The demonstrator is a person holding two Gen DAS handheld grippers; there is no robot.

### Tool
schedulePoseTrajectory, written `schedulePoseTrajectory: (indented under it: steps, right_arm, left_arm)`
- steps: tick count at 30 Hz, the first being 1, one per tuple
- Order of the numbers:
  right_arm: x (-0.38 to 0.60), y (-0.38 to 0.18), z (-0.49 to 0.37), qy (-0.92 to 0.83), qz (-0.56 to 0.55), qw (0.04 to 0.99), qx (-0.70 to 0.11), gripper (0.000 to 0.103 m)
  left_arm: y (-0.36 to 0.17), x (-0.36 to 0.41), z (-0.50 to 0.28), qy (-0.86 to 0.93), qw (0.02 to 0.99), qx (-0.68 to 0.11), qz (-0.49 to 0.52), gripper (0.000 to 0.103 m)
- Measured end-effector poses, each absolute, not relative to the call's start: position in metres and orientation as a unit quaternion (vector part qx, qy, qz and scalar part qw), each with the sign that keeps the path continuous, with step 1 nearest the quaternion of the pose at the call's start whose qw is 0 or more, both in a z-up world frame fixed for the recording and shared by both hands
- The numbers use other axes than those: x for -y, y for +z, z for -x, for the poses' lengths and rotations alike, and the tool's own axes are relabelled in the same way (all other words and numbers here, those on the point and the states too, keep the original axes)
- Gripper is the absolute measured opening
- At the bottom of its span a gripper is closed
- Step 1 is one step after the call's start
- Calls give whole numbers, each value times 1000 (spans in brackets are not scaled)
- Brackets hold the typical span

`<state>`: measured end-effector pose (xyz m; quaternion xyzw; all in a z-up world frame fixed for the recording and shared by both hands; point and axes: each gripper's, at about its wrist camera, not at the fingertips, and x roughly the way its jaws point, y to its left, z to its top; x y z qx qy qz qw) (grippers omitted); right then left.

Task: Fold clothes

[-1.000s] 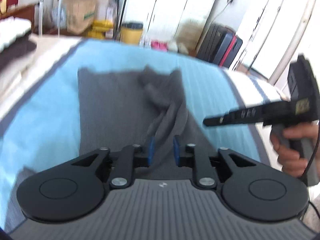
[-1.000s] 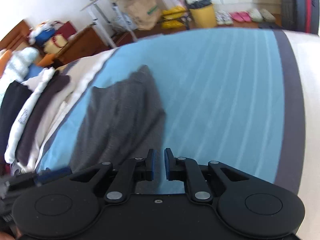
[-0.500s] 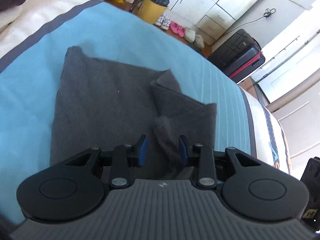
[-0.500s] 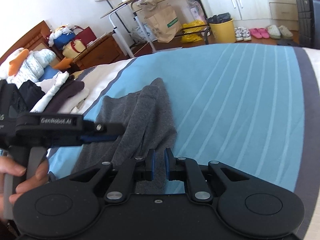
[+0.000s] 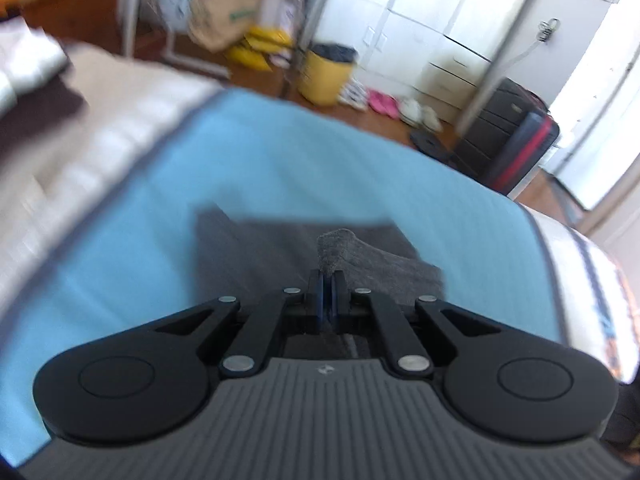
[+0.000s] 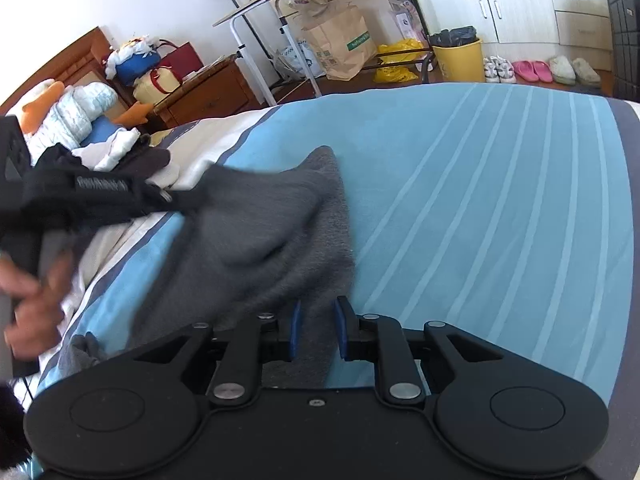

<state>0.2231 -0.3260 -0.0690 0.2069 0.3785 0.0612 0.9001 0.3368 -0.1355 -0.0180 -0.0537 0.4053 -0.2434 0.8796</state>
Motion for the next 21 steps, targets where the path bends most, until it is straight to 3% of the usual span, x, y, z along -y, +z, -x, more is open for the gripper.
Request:
schedulePoseTrajectory:
  steps: [7,11,15,21]
  right_arm:
    - [331,-69,-228,65,-218,900,-372,28]
    - [337,-56,-236,82,-234,904,-350,36]
    - [343,-35,-266,69,-227,913,-332,60]
    - [350,-68,-344,50,-310,867,-386,63]
  left_arm:
    - [-8,107,-366,-186,912,-366,7,3]
    - [-17,97,-376,-191,906,-377,3,3]
    - [-32,86,-380,-199,893,-402,36,4]
    - [-44,76,-377,-209,885,-412,63,4]
